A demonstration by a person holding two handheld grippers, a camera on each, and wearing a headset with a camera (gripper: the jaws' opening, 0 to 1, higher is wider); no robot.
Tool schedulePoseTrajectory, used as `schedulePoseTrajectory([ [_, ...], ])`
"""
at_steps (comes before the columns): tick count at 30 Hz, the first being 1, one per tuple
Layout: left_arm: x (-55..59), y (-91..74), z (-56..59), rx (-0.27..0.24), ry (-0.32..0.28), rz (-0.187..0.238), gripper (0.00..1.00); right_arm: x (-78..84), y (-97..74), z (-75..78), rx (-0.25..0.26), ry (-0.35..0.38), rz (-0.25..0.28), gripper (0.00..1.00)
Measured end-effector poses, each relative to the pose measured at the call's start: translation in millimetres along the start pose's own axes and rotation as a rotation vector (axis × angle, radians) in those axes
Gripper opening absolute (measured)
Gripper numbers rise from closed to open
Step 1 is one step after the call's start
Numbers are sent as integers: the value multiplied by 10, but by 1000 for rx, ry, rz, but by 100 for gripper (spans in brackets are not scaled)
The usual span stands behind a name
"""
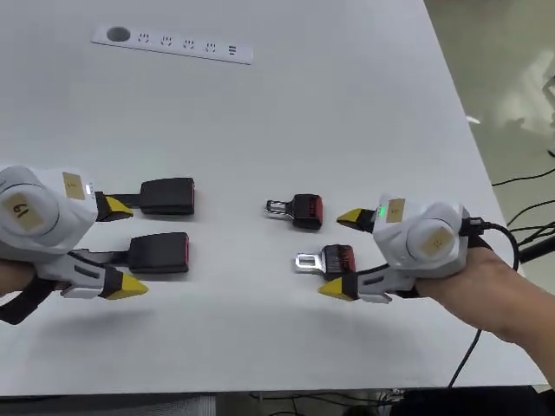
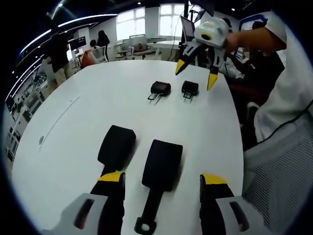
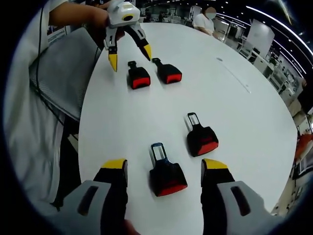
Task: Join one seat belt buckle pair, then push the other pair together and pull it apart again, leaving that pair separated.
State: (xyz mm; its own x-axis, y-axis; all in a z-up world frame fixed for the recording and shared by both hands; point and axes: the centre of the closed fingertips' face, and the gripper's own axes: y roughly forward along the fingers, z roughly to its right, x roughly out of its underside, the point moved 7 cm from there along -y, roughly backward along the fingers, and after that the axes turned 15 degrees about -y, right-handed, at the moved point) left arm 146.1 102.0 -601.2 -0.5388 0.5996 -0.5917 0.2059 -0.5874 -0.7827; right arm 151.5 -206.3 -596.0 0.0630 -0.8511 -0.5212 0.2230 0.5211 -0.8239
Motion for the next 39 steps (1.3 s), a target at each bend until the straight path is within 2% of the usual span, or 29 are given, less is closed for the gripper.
schedulePoseTrajectory([
  [5,7,95,-15,27,34,-41,61,26,37,-20,-25,-7,-12,57],
  [7,-14,110,-11,38,24,-54,59,55,69,-15,-39,-15,-18,57],
  [14,-14,162,-27,58,42,-74,56,117,105,17,-63,-22,-24,56],
  [17,9,195,-41,61,69,-97,54,126,124,26,-75,-26,-24,57],
  [23,-2,246,-94,54,93,-113,54,191,168,27,-108,-38,-42,55],
  [31,21,317,-95,74,111,-147,48,237,190,37,-136,-39,-39,46],
  [35,8,345,-94,74,133,-141,44,270,185,30,-155,-33,-32,37],
  [39,-7,370,-102,73,152,-140,41,317,206,0,-171,-62,-54,36],
])
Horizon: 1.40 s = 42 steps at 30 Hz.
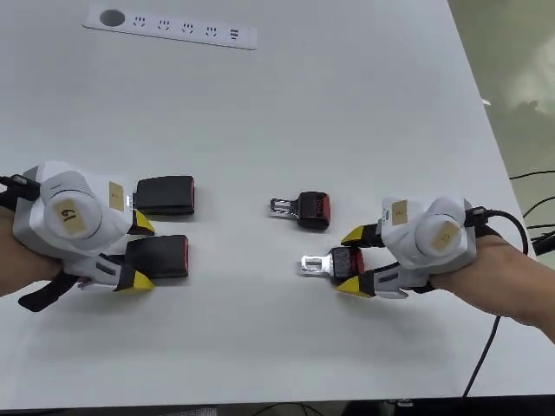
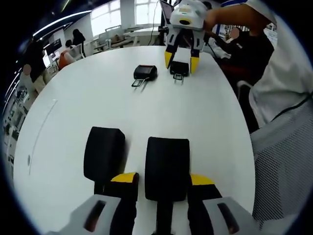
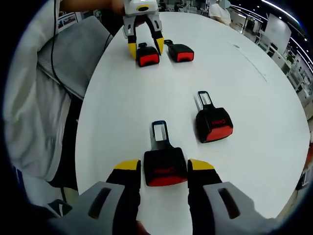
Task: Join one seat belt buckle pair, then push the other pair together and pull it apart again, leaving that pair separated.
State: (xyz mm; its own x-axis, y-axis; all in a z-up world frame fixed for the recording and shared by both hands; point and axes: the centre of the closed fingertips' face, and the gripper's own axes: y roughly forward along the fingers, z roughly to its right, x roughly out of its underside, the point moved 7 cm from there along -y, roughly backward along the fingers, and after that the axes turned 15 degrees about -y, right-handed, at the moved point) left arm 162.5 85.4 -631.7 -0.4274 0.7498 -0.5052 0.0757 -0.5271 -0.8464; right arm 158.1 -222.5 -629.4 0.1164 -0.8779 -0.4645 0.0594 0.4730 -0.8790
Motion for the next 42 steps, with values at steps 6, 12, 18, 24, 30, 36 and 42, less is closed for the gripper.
schedulePoseTrajectory([
  [6,10,12,-5,5,11,5,39,3,34,-18,-13,-25,-23,34],
  [12,24,20,7,15,29,3,35,-3,47,-12,-19,-36,-24,34],
  [18,11,22,15,18,27,5,35,-14,49,1,-20,-42,-17,33],
  [24,-12,24,31,21,47,-5,35,-3,56,27,-23,-69,-2,33],
  [30,-25,23,31,28,72,-25,35,-21,63,32,-42,-96,-9,33],
  [36,-26,24,33,29,78,-33,35,-30,63,36,-45,-99,-13,33],
  [42,-34,21,41,29,76,-36,35,-40,61,33,-45,-98,-21,33],
])
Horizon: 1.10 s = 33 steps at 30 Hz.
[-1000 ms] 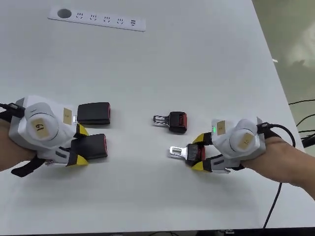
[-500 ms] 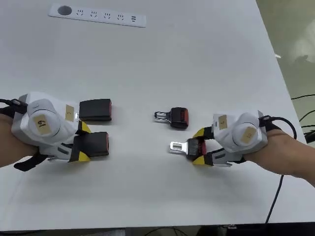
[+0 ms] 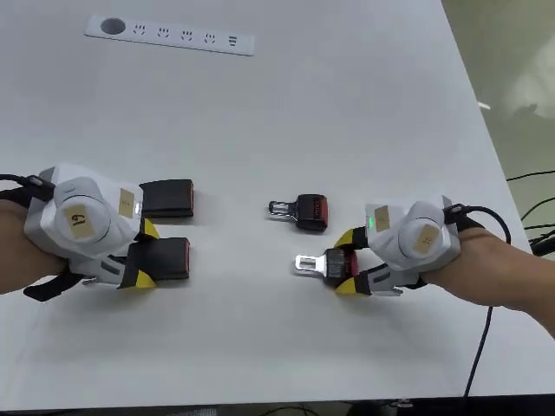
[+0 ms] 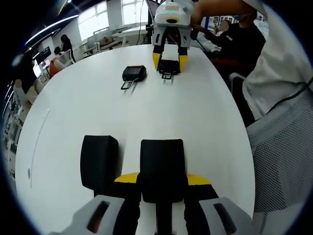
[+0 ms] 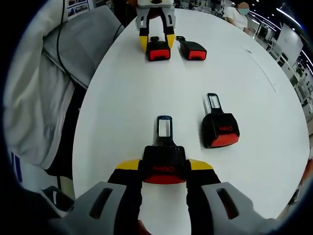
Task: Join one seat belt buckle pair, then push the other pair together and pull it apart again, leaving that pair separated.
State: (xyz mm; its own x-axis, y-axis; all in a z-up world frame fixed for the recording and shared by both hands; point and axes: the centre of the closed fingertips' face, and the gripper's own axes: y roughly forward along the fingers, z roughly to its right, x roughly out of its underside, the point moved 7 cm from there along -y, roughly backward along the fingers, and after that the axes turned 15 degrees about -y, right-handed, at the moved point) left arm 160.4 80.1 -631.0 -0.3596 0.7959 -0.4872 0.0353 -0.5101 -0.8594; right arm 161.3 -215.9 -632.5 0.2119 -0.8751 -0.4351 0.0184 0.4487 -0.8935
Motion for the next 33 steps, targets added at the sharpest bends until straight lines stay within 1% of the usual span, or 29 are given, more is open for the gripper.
schedulePoseTrajectory([
  [6,10,9,-15,0,-3,4,35,-2,-1,1,0,-1,-4,33],
  [10,-6,9,0,0,-5,3,34,-3,1,5,-2,-3,-8,33],
  [23,3,6,-11,3,-3,4,34,-3,16,12,-6,-4,-12,33],
  [29,14,8,-20,4,-3,5,34,-25,29,14,-6,-6,-12,33],
  [33,20,9,-28,4,-3,5,34,-75,44,10,-6,-10,-10,33],
])
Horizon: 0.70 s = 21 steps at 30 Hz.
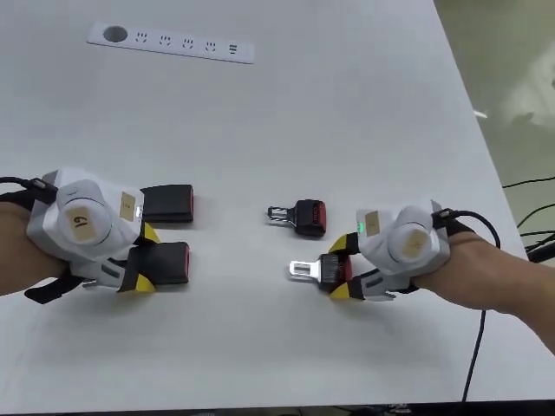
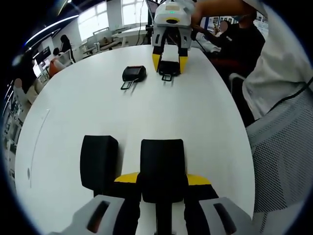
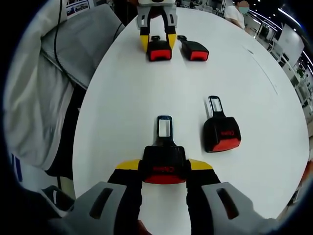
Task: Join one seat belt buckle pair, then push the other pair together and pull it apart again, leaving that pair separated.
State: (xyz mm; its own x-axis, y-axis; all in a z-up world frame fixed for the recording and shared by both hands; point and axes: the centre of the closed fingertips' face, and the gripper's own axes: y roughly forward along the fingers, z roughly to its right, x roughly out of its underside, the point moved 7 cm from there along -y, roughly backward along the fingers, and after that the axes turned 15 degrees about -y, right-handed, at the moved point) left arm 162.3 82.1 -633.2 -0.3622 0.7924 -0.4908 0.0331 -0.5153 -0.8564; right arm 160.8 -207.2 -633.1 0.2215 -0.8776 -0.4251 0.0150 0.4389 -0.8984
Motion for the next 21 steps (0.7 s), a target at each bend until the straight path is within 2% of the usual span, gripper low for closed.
schedulePoseTrajectory([
  [21,-16,-6,10,0,-3,2,34,-376,181,98,25,14,62,33],
])
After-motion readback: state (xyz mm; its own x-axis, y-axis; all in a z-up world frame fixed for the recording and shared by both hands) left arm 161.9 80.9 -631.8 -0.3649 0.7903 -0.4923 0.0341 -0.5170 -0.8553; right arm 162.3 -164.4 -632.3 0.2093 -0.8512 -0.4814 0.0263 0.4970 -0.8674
